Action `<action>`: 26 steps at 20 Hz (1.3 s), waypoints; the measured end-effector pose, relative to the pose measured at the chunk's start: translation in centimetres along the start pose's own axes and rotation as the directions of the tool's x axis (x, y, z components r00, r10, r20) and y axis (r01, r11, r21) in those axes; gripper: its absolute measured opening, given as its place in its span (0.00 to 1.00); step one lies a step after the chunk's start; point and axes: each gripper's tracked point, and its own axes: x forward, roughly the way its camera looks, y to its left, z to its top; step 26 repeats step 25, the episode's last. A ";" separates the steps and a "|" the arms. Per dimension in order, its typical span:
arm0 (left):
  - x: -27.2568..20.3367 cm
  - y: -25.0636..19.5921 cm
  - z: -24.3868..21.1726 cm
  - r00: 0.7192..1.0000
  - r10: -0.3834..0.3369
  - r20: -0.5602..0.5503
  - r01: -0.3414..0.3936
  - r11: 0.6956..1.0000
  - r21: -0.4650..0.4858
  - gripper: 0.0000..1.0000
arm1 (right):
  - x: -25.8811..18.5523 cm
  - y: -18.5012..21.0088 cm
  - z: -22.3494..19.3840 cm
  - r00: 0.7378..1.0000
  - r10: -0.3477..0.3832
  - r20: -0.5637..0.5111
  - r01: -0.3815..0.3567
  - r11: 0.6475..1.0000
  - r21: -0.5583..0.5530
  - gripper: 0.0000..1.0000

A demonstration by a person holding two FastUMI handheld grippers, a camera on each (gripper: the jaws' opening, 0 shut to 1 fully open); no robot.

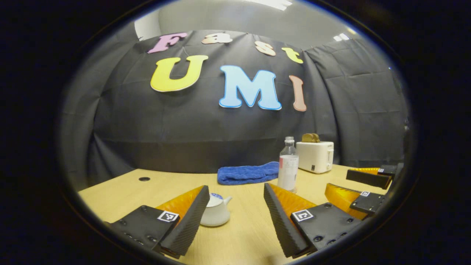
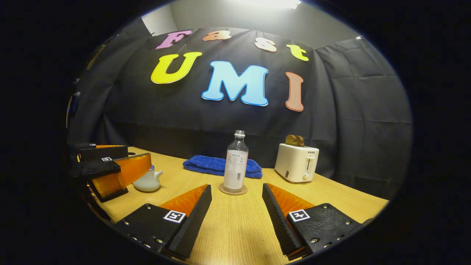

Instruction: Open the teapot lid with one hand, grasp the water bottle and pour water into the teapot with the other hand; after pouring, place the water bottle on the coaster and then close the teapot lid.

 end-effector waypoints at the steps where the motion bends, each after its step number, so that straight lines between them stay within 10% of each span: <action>1: 0.1 -0.1 -0.2 1.000 -0.002 -0.007 0.002 1.000 0.001 0.96 | -0.1 -0.1 0.0 1.000 0.001 -0.002 -0.001 1.000 0.011 0.87; 26: -1.2 0.8 2.9 0.997 0.002 0.080 0.006 0.994 -0.105 0.96 | -1.5 0.8 3.3 0.994 0.014 0.108 -0.011 0.999 -0.032 0.86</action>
